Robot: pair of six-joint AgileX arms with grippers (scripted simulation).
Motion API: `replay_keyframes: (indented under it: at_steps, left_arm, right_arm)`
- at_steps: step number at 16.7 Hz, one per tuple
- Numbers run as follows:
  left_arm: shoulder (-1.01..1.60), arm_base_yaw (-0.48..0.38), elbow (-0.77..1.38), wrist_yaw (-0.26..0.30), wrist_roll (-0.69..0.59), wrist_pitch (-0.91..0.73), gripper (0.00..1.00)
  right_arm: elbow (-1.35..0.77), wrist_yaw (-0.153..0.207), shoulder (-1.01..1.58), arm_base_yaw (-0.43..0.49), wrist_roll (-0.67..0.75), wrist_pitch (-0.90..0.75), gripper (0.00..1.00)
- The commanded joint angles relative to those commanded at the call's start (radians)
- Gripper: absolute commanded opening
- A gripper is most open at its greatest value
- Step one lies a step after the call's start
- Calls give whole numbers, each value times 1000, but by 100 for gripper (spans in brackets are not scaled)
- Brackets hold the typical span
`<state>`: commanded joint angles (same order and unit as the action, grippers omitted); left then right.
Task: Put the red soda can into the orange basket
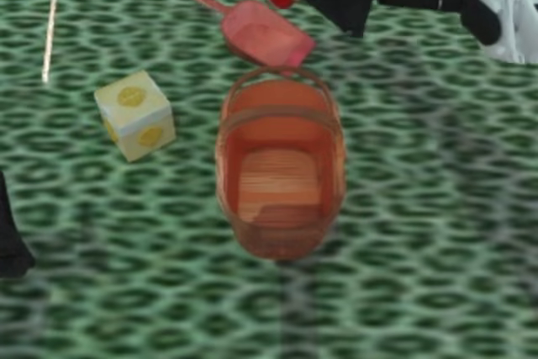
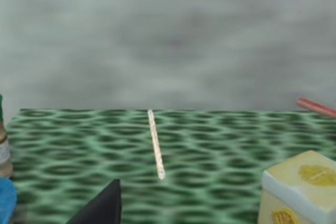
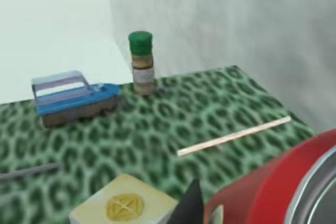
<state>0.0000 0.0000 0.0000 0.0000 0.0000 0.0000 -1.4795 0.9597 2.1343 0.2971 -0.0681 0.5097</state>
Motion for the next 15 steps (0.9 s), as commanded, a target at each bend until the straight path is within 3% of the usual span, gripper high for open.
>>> replay_keyframes:
  at_steps: [3, 6, 15]
  left_arm:
    - [0, 0, 0, 0, 0, 0, 100]
    - [0, 0, 0, 0, 0, 0, 100]
    - [0, 0, 0, 0, 0, 0, 100]
  right_arm:
    - [106, 102, -52, 21, 65, 176, 0]
    - [162, 154, -77, 31, 99, 256, 0]
    - [183, 159, -10, 30, 101, 336, 0]
